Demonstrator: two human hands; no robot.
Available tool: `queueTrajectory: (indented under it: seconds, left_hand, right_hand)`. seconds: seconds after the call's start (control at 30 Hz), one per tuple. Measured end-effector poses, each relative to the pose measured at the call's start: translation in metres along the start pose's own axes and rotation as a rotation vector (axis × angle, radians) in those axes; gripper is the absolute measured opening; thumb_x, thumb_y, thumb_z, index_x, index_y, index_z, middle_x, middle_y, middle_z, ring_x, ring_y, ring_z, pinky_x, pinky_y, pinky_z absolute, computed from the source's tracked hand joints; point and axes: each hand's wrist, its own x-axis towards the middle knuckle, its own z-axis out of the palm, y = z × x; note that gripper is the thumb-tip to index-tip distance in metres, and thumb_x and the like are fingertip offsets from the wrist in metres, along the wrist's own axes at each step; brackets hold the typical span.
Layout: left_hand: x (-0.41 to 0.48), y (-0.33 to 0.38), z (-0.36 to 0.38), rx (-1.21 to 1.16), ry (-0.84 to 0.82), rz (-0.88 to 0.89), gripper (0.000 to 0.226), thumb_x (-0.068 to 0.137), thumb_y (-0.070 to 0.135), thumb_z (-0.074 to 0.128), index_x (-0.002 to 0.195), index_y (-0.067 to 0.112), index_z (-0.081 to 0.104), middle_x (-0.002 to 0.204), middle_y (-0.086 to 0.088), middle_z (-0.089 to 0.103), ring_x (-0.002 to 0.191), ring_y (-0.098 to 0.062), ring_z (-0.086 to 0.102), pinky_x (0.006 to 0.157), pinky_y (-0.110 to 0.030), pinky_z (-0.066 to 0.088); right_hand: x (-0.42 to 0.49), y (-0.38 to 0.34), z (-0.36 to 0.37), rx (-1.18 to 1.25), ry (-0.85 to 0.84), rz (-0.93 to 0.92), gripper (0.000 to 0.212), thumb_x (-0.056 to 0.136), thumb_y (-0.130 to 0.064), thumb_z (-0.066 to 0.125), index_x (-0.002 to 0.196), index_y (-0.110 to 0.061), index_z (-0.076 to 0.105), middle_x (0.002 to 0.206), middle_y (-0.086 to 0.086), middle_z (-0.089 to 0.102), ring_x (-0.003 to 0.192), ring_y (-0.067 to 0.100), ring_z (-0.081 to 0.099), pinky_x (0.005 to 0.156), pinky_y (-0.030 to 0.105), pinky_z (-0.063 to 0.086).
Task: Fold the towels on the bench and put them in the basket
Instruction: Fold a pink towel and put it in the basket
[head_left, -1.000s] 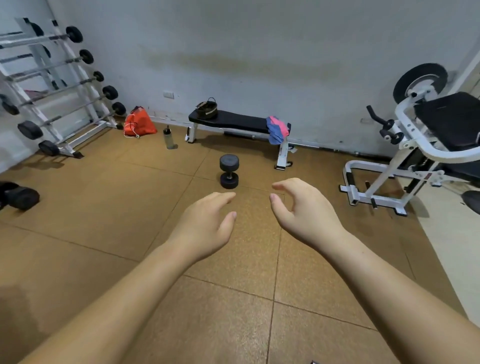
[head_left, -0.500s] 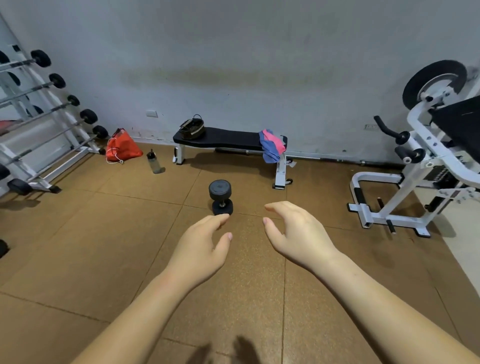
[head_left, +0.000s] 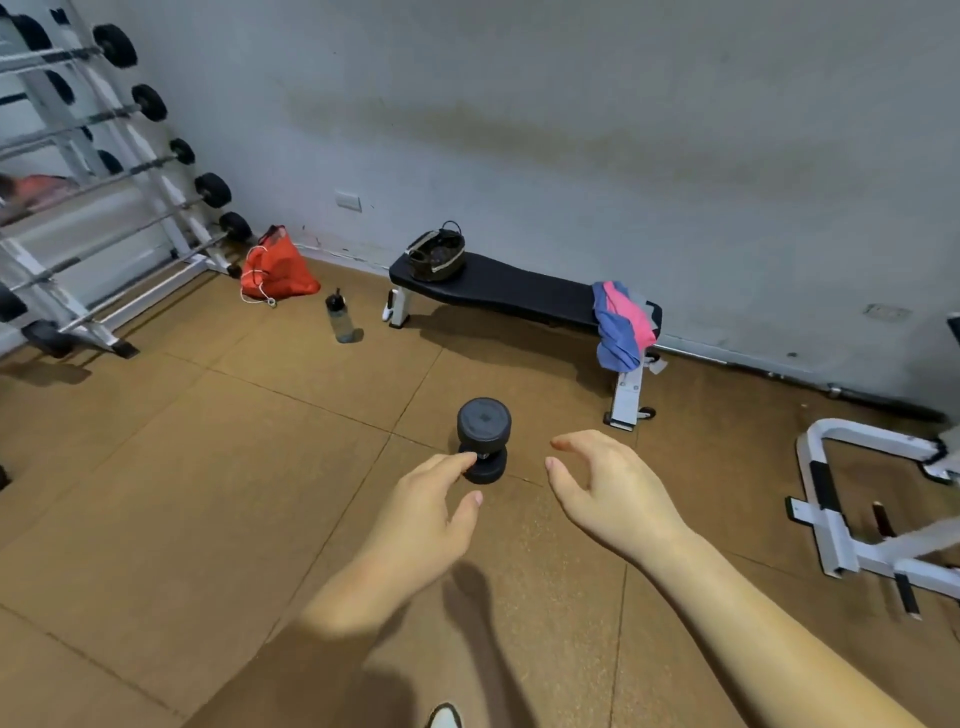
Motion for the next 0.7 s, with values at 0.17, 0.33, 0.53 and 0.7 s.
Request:
queueTrajectory:
  seconds: [0.17, 0.33, 0.53, 0.7]
  left_hand:
    - [0.148, -0.014, -0.015, 0.028, -0.052, 0.028, 0.046, 0.099, 0.026, 0.061, 0.144, 0.016, 0.057, 0.134, 0.008, 0.061, 0.122, -0.005, 0.055, 0.099, -0.016, 0.038]
    - [0.295, -0.021, -0.002, 0.070, -0.108, 0.034, 0.045, 0.099, 0.028, 0.060, 0.143, 0.019, 0.056, 0.137, 0.008, 0.059, 0.126, -0.007, 0.053, 0.103, -0.019, 0.037]
    - [0.447, -0.032, 0.006, 0.080, -0.103, 0.011, 0.046, 0.102, 0.035, 0.056, 0.147, 0.026, 0.053, 0.143, 0.008, 0.059, 0.131, -0.010, 0.054, 0.110, -0.031, 0.045]
    - [0.557, -0.041, -0.010, 0.037, -0.159, -0.044, 0.022, 0.100, 0.022, 0.057, 0.121, 0.018, 0.064, 0.109, 0.006, 0.069, 0.100, -0.006, 0.059, 0.087, -0.023, 0.052]
  right_hand:
    - [0.127, 0.013, -0.020, 0.024, 0.045, 0.054, 0.042, 0.100, -0.048, 0.051, 0.133, -0.025, 0.063, 0.131, -0.010, 0.064, 0.121, 0.009, 0.059, 0.097, 0.029, 0.052]
    - [0.251, 0.055, -0.030, 0.043, 0.056, 0.085, 0.040, 0.100, -0.046, 0.053, 0.133, -0.026, 0.063, 0.132, -0.010, 0.063, 0.122, 0.009, 0.058, 0.096, 0.028, 0.051]
    - [0.415, 0.111, -0.027, 0.082, 0.064, 0.025, 0.041, 0.100, -0.041, 0.053, 0.134, -0.020, 0.063, 0.131, -0.005, 0.065, 0.123, 0.015, 0.059, 0.098, 0.034, 0.052]
    - [0.537, 0.131, -0.025, 0.101, -0.011, 0.029, 0.039, 0.100, -0.039, 0.054, 0.132, -0.020, 0.064, 0.129, -0.004, 0.066, 0.122, 0.015, 0.059, 0.098, 0.033, 0.051]
